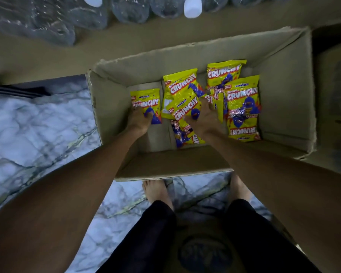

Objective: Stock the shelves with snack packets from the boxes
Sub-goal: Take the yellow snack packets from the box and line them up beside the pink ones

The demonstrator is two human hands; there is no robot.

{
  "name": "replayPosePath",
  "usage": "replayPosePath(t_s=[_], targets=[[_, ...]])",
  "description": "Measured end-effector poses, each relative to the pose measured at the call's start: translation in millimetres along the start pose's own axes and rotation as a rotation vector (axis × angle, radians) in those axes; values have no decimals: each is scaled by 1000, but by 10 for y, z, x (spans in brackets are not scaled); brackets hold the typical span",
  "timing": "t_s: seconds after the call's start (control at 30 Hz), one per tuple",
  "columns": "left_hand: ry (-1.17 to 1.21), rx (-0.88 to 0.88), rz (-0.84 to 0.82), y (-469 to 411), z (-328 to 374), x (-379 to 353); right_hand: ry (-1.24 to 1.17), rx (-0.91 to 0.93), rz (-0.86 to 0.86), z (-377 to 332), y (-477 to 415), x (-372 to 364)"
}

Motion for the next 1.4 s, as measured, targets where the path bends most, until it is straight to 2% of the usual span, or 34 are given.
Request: replayPosePath(t_s=[0.13, 0.23, 0.4, 0.5, 0.67, 0.83, 0.97, 1.17, 1.4], targets=[[-14, -61, -21, 57, 52, -148, 31, -75, 36, 93, -11, -52], [-9, -20, 31, 141, 40, -153, 24, -133, 21, 186, -5, -88], [244, 83, 107, 236, -17, -81, -31, -173, -56, 244, 15, -79], [245, 146, 73, 334, -40, -64, -12, -201, -70, 195, 118, 66], [282, 136, 1, 725, 108, 97, -81, -245, -114, 55, 390, 282], [384, 115, -105, 1272, 356, 392, -149, -244, -138, -200, 847, 704], [432, 105, -167, 1833, 572, 739, -292, -239, -158, -479, 1344, 1154], [534, 62, -259, 2931, 1000, 1350, -456, -349, -82, -884, 2209, 1892], [561, 49, -265, 4170, 1413, 2185, -560, -361, -26, -1493, 3205, 2686]])
Point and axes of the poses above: each hand's wrist, its own y-axis away from the middle knuckle, its own x-axis out of the back of the hand, z = x × y, the point moved 8 cm from there along -y, towards the middle knuckle, and after that the axes turned 4 degrees about x, right-handed, at the moved point
